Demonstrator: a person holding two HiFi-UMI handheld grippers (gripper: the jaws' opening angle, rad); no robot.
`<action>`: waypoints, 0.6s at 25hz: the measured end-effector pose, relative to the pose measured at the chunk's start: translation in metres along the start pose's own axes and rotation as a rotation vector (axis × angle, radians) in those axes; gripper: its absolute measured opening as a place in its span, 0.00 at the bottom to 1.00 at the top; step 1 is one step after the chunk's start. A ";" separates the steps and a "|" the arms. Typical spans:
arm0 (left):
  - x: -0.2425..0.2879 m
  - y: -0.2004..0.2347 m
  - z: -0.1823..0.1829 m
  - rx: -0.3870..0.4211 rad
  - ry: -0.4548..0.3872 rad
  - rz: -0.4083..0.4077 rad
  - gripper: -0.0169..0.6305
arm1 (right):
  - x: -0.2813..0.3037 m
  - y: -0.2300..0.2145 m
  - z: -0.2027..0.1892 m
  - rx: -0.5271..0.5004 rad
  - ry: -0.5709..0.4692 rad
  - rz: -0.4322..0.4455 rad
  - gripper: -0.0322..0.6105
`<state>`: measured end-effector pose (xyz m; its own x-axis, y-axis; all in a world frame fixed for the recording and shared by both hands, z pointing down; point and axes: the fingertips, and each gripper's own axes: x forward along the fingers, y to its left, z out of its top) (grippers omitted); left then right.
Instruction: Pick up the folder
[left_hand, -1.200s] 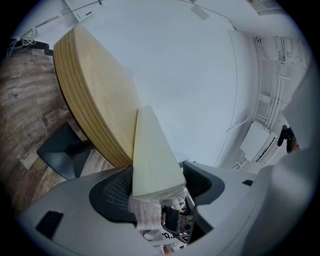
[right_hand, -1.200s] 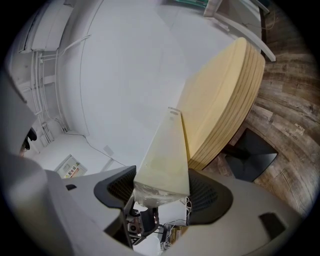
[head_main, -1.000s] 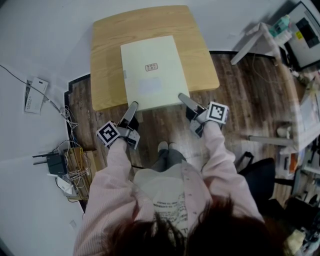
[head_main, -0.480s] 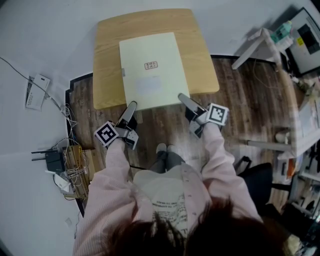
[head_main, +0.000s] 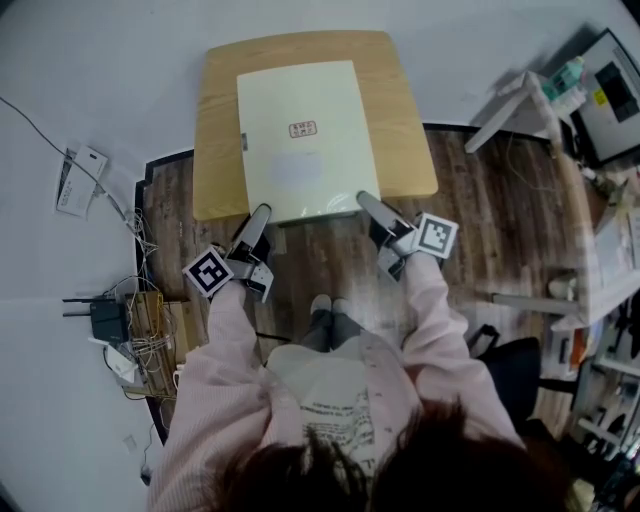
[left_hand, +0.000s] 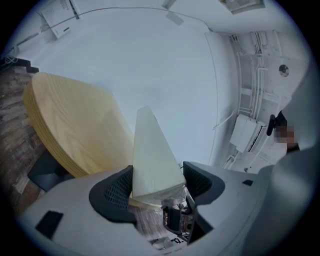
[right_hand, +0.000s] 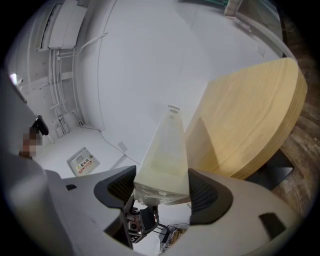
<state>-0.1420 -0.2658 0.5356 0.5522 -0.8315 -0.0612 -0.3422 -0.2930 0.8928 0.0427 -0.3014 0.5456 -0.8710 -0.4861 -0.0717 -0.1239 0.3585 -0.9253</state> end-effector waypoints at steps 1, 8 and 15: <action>0.000 -0.003 0.002 0.009 -0.004 -0.006 0.53 | 0.001 0.003 0.001 -0.009 -0.001 0.005 0.54; -0.001 -0.015 0.011 0.033 -0.021 -0.024 0.53 | 0.004 0.015 0.006 -0.031 -0.008 0.010 0.54; 0.000 -0.027 0.018 0.062 -0.028 -0.046 0.53 | 0.005 0.030 0.009 -0.045 -0.026 0.037 0.54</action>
<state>-0.1464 -0.2660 0.5038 0.5469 -0.8293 -0.1148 -0.3637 -0.3588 0.8596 0.0391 -0.3000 0.5137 -0.8630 -0.4917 -0.1157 -0.1135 0.4120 -0.9041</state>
